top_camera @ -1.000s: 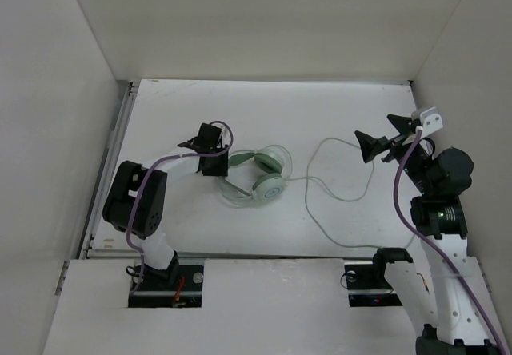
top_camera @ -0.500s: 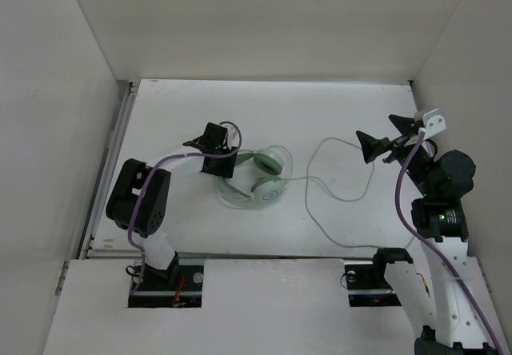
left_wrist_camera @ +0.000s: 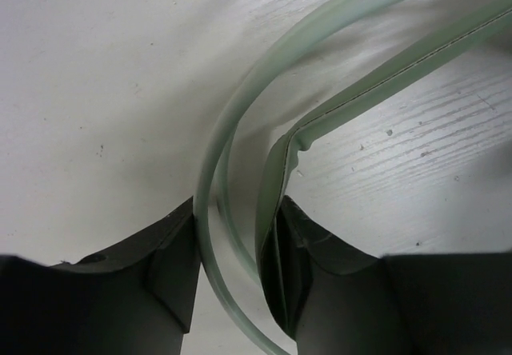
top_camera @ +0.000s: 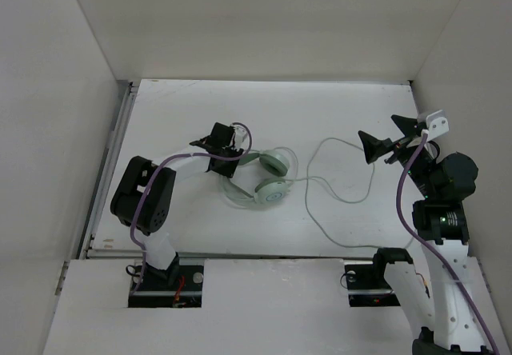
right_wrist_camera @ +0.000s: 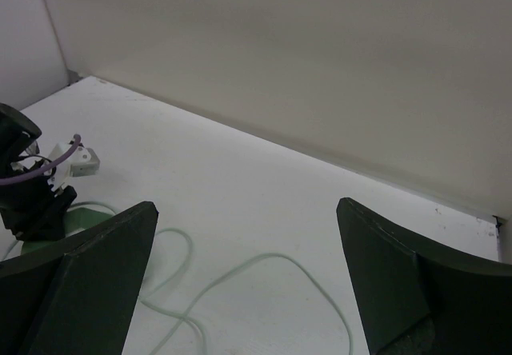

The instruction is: Wrap the headphones

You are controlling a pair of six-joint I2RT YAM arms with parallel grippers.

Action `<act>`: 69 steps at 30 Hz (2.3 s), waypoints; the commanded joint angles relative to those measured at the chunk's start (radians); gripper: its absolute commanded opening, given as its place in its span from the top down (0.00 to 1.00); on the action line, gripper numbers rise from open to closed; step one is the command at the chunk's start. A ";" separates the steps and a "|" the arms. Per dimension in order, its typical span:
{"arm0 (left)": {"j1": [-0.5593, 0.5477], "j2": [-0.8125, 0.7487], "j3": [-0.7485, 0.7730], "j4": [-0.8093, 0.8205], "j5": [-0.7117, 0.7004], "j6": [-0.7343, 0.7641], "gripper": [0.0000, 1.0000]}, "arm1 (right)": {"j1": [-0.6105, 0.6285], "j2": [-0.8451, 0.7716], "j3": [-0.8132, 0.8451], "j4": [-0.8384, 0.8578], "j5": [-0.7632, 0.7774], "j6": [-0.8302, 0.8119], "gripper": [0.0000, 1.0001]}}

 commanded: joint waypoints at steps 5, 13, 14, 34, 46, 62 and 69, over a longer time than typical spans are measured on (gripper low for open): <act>-0.015 0.075 -0.020 -0.039 -0.005 0.076 0.81 | -0.015 -0.018 -0.003 0.043 -0.013 0.018 0.00; -0.034 0.032 -0.026 -0.047 -0.027 0.030 1.00 | -0.025 -0.038 -0.012 0.024 -0.018 0.022 0.00; -0.034 0.015 -0.022 -0.050 -0.027 0.013 1.00 | -0.025 -0.040 -0.013 0.023 -0.019 0.022 0.00; 0.175 -0.280 -0.016 -0.215 0.084 -0.327 1.00 | -0.034 -0.035 -0.035 0.027 -0.045 0.048 0.00; 0.195 -0.237 -0.103 -0.154 0.059 -0.306 1.00 | -0.038 -0.035 -0.030 0.024 -0.054 0.049 0.00; 0.172 -0.137 -0.128 -0.117 0.050 -0.281 0.86 | -0.048 -0.056 -0.036 0.024 -0.059 0.068 0.00; 0.144 -0.120 -0.131 -0.102 0.024 -0.225 0.56 | -0.048 -0.050 -0.038 0.035 -0.059 0.072 0.00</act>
